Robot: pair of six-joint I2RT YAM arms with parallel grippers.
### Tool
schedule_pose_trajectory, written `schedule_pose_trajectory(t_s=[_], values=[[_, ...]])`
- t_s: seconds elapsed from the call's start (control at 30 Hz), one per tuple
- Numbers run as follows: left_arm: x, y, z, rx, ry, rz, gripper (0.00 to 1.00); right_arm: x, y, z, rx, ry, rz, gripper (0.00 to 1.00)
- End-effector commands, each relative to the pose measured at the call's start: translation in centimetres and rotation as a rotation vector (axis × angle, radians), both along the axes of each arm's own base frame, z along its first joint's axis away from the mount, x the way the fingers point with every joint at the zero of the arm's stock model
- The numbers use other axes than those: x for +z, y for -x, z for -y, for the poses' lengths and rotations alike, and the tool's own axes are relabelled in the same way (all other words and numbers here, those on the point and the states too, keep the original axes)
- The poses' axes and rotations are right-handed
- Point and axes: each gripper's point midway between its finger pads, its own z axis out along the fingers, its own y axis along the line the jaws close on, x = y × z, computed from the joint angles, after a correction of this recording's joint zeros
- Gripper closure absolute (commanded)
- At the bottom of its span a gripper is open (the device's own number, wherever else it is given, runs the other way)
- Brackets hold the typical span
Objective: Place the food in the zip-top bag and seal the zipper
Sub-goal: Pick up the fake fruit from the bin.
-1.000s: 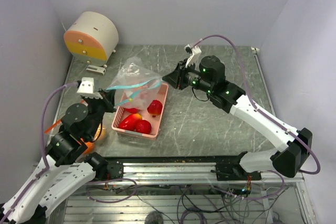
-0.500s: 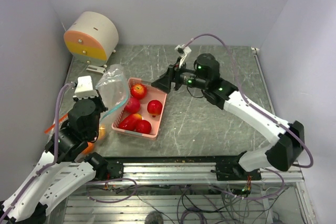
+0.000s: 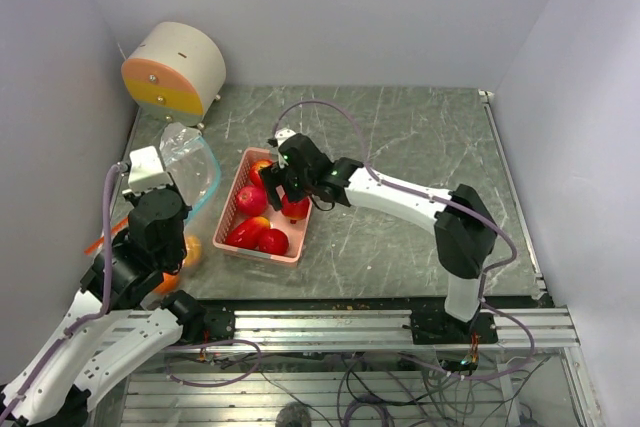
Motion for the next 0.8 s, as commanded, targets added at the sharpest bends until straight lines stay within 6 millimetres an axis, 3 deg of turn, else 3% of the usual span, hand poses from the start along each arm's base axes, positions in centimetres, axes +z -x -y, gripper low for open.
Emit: schedule_pose_trajectory(t_s=[0.0, 0.3, 0.37, 0.53, 0.67, 0.77], values=[[-0.3, 0.3, -0.6, 0.026, 0.009, 0.006, 0.93, -2.4, -2.2, 2.3, -0.092, 0.172, 0.037, 0.16], [0.0, 0.8, -0.8, 0.016, 0.03, 0.035, 0.93, -7.0, -1.3, 3.0, -0.016, 0.303, -0.007, 0.12], [-0.1, 0.8, -0.8, 0.017, 0.031, 0.036, 0.93, -7.2, -1.3, 3.0, -0.002, 0.308, -0.003, 0.12], [-0.2, 0.7, -0.6, 0.008, 0.033, 0.032, 0.93, -9.9, -1.3, 3.2, 0.022, 0.362, -0.029, 0.17], [-0.3, 0.7, -0.6, 0.012, 0.031, 0.027, 0.93, -9.9, -1.2, 3.1, 0.029, 0.362, -0.035, 0.28], [-0.3, 0.7, -0.6, 0.007, 0.035, 0.031, 0.93, -8.8, -1.5, 3.1, 0.013, 0.342, -0.013, 0.54]])
